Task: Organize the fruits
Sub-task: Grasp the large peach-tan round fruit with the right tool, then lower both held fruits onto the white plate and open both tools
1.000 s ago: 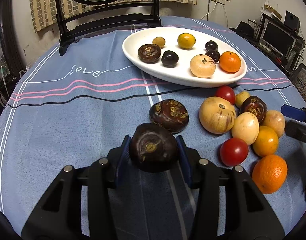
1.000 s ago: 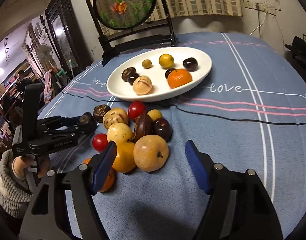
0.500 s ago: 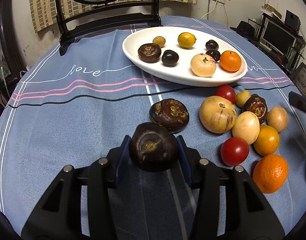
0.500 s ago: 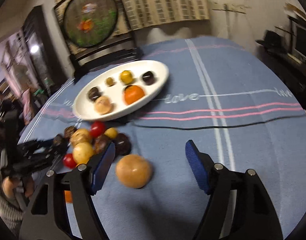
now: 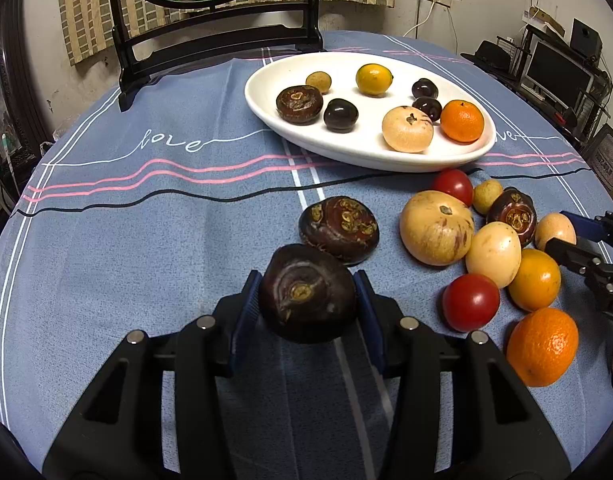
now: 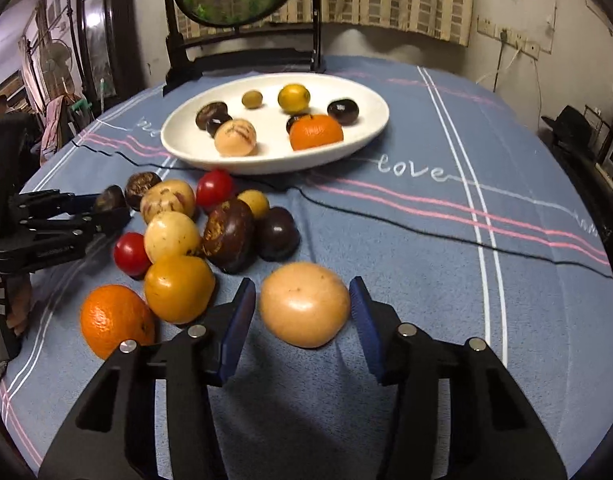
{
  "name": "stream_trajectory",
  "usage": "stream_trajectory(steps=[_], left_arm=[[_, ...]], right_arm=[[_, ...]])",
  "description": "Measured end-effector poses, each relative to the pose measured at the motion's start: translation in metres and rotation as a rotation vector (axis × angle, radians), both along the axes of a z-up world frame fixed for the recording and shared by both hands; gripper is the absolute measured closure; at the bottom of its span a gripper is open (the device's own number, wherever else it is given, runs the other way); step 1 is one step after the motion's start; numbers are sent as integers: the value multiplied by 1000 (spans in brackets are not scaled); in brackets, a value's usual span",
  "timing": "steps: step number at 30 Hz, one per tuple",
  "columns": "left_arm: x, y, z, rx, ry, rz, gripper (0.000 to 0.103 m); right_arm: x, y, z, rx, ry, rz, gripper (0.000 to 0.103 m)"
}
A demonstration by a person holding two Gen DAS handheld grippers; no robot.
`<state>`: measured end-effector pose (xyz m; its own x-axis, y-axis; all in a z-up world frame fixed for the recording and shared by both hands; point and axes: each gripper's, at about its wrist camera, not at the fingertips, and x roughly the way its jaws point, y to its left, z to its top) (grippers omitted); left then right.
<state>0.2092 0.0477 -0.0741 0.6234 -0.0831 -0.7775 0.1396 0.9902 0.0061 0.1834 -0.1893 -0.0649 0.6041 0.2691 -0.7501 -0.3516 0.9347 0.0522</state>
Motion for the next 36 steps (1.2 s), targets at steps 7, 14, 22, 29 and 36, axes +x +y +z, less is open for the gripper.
stream_trajectory(steps=[7, 14, 22, 29, 36], left_arm=[[-1, 1, -1, -12, -2, -1, 56], [-9, 0, 10, -33, -60, -10, 57], [-8, 4, 53, -61, -173, 39, 57], [46, -15, 107, -61, -229, 54, 57], [105, -37, 91, -52, -202, 56, 57]], right_arm=[[3, 0, -6, 2, 29, 3, 56], [0, -4, 1, 48, 1, 0, 57], [-1, -17, 35, 141, -100, -38, 56], [44, -18, 109, 211, -198, -44, 56], [113, 6, 105, 244, -155, -42, 56]])
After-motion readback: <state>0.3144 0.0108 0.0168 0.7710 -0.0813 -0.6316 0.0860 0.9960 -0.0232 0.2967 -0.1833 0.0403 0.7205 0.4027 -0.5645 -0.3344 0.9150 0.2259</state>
